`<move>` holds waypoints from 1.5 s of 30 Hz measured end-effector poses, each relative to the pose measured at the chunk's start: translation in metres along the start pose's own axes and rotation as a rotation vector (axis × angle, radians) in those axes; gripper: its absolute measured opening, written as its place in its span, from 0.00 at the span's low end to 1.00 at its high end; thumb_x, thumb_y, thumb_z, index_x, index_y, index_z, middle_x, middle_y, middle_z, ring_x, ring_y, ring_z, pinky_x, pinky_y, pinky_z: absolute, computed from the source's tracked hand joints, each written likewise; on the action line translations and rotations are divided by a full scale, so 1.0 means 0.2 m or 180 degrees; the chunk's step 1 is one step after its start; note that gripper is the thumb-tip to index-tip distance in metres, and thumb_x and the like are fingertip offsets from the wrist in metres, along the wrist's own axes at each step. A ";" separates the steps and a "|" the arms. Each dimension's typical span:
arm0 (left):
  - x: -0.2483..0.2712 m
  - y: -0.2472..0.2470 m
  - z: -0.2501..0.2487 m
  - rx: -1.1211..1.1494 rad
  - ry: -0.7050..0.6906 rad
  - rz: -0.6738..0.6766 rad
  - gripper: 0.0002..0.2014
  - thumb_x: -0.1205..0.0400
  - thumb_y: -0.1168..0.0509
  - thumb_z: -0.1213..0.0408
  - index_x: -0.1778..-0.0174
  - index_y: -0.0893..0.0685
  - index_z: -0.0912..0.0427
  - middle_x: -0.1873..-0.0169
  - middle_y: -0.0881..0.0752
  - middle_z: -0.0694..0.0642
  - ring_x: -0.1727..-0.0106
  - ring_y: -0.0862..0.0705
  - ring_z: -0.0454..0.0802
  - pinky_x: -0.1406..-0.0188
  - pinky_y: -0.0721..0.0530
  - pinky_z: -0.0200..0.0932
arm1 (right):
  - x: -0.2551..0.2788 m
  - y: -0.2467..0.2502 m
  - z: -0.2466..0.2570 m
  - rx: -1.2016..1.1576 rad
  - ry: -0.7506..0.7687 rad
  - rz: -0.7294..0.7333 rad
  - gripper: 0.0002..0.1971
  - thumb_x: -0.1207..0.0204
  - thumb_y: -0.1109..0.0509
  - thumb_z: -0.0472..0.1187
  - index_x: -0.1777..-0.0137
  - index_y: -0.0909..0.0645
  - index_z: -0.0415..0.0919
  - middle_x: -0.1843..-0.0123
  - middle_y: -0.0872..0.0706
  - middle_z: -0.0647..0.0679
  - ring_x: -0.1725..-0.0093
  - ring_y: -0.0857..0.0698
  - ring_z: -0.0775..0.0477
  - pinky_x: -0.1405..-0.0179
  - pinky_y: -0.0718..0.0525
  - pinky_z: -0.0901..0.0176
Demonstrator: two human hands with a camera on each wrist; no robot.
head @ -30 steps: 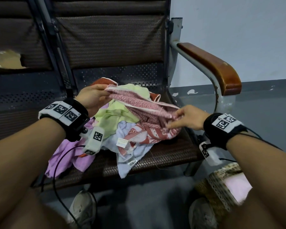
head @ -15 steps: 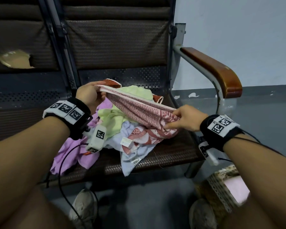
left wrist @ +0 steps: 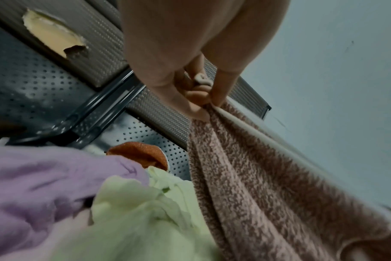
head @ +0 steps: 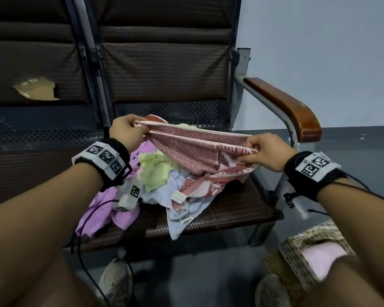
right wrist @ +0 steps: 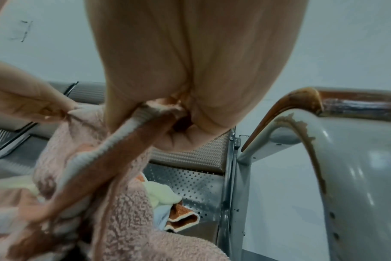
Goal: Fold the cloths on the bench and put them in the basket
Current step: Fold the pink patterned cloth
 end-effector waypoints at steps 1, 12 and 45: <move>0.00 0.00 -0.01 -0.0317 -0.0146 -0.0026 0.10 0.23 0.32 0.72 0.58 0.09 0.53 0.63 0.10 0.56 0.62 0.09 0.54 0.56 0.08 0.48 | -0.01 0.03 0.01 -0.0104 0.0020 -0.0158 0.19 0.32 0.15 0.48 0.72 0.25 0.47 0.69 0.16 0.56 0.66 0.16 0.54 0.68 0.24 0.59; -0.03 0.09 -0.49 -0.0589 -0.0825 -0.0392 0.13 0.20 0.44 0.70 0.53 0.13 0.61 0.57 0.09 0.65 0.54 0.10 0.60 0.49 0.12 0.49 | -0.08 0.55 0.17 -0.0407 0.0307 -0.1044 0.10 0.27 0.25 0.34 0.65 0.23 0.43 0.68 0.17 0.56 0.65 0.17 0.50 0.67 0.21 0.60; -0.05 -0.01 -0.87 0.0563 -0.0992 -0.0400 0.30 0.30 0.32 0.36 0.73 0.19 0.65 0.75 0.21 0.52 0.70 0.25 0.45 0.66 0.22 0.47 | -0.11 0.73 0.48 -0.2690 -0.0814 -0.1433 0.11 0.16 0.33 0.41 0.57 0.21 0.35 0.57 0.17 0.31 0.65 0.15 0.38 0.61 0.15 0.46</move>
Point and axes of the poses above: each hand's wrist, its own x-axis away from the middle knuckle, its own y-axis out of the back of the hand, z = x × y, the point moved 2 cm from there along -x, towards the middle knuckle
